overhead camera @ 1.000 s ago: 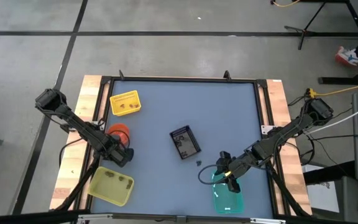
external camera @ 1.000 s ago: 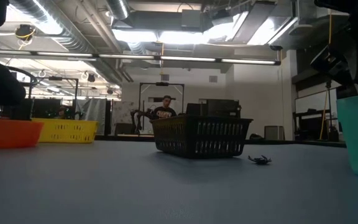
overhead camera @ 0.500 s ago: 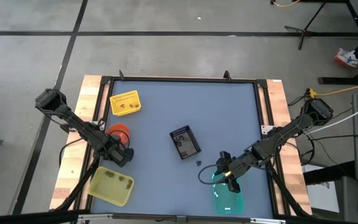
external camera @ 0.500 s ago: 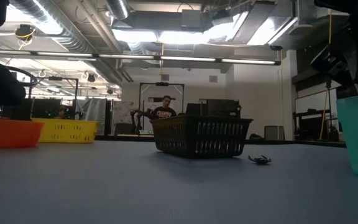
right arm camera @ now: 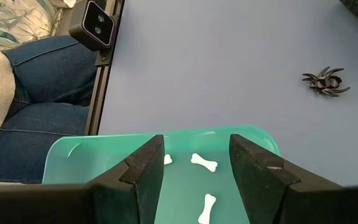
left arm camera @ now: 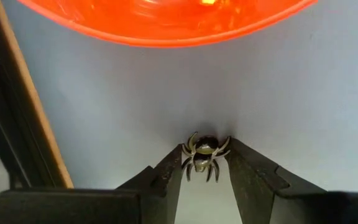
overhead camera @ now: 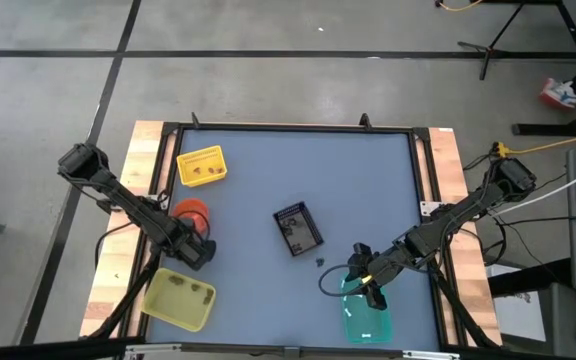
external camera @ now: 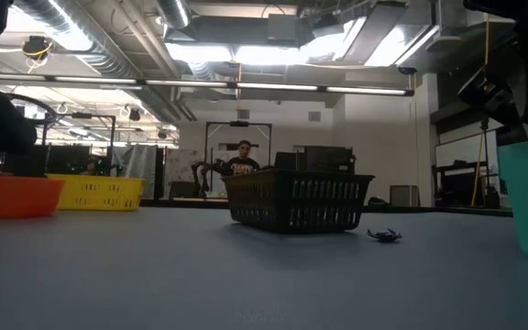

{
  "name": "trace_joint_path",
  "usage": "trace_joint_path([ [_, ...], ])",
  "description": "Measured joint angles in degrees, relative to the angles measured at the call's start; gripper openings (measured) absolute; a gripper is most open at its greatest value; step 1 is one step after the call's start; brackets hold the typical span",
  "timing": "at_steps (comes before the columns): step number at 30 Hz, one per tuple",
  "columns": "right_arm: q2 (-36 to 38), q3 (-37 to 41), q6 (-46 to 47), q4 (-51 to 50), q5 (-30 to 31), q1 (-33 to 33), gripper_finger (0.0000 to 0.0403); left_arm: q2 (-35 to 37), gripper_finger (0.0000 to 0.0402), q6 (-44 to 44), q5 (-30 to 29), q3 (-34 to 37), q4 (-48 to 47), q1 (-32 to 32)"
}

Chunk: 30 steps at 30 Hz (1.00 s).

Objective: Sort Halloween decoration
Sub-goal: Put the black spider toy into the black bin

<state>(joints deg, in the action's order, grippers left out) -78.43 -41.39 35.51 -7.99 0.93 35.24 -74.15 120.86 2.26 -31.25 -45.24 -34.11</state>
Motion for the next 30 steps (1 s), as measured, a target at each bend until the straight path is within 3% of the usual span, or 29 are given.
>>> trace_joint_path([
  [30, 0.0, 0.0, -1.5, 0.0, 0.0, 0.0, 0.0179, 0.3, 0.0091, 0.0, -4.3, -1.1, 9.5, 0.1],
])
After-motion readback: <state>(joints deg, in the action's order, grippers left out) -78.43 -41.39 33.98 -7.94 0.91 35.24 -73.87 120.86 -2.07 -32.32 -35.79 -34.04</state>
